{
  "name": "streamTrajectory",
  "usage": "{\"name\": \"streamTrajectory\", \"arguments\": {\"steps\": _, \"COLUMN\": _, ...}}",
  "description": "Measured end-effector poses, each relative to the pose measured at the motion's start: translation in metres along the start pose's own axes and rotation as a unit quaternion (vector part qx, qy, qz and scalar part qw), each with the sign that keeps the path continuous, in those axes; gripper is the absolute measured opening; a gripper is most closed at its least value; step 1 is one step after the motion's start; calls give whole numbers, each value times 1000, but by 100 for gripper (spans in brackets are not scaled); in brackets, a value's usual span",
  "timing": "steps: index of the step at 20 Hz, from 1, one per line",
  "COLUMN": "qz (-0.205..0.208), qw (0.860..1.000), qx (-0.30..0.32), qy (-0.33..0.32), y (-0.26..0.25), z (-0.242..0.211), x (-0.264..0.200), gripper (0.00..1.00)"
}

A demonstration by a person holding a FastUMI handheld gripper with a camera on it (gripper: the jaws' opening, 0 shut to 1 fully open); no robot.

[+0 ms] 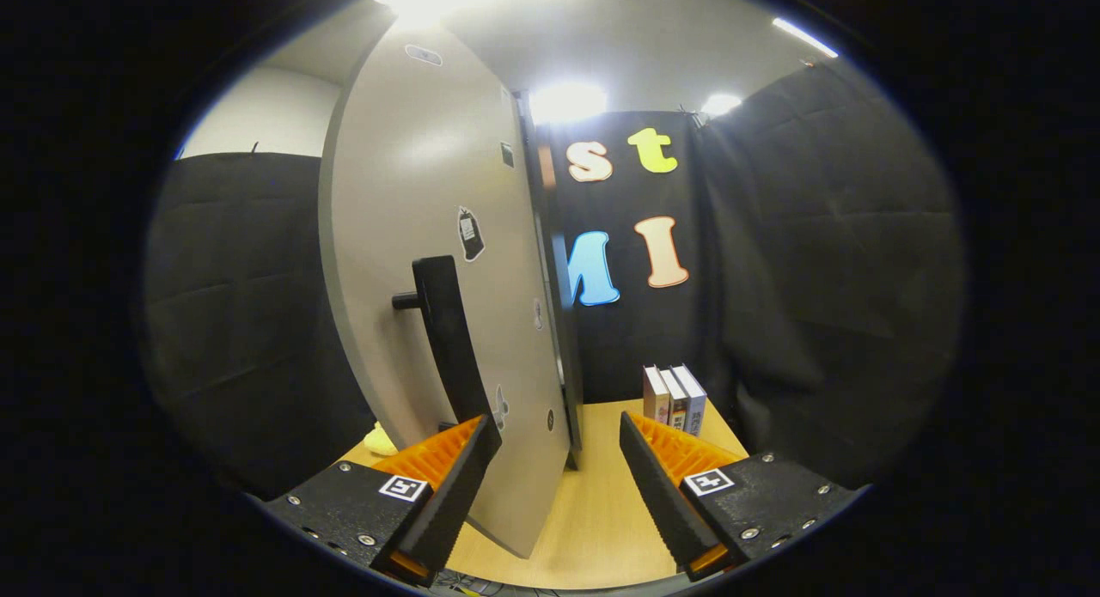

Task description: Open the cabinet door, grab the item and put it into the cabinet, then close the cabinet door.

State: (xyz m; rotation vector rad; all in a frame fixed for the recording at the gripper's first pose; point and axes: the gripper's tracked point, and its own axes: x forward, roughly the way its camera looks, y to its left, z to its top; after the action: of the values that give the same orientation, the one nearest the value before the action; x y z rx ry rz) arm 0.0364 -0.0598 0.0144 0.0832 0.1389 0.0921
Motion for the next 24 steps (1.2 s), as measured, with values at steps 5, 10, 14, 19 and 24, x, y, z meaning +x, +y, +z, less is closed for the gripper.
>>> {"name": "streamTrajectory", "arguments": {"steps": 5, "qz": 13, "qw": 1000, "qx": -1, "qy": 0, "y": 47, "z": -4, "x": 9, "gripper": 93}}
{"name": "streamTrajectory", "arguments": {"steps": 10, "qz": 11, "qw": 1000, "qx": 22, "qy": -1, "y": 86, "z": -11, "x": 29, "gripper": 93}}
{"name": "streamTrajectory", "arguments": {"steps": 14, "qz": 4, "qw": 1000, "qx": 15, "qy": -14, "y": 121, "z": -12, "x": 46, "gripper": 93}}
{"name": "streamTrajectory", "arguments": {"steps": 19, "qz": 7, "qw": 1000, "qx": 19, "qy": -19, "y": 167, "z": -22, "x": 67, "gripper": 93}}
{"name": "streamTrajectory", "arguments": {"steps": 24, "qz": -4, "qw": 1000, "qx": 6, "qy": -19, "y": 188, "z": -34, "x": 76, "gripper": 93}}
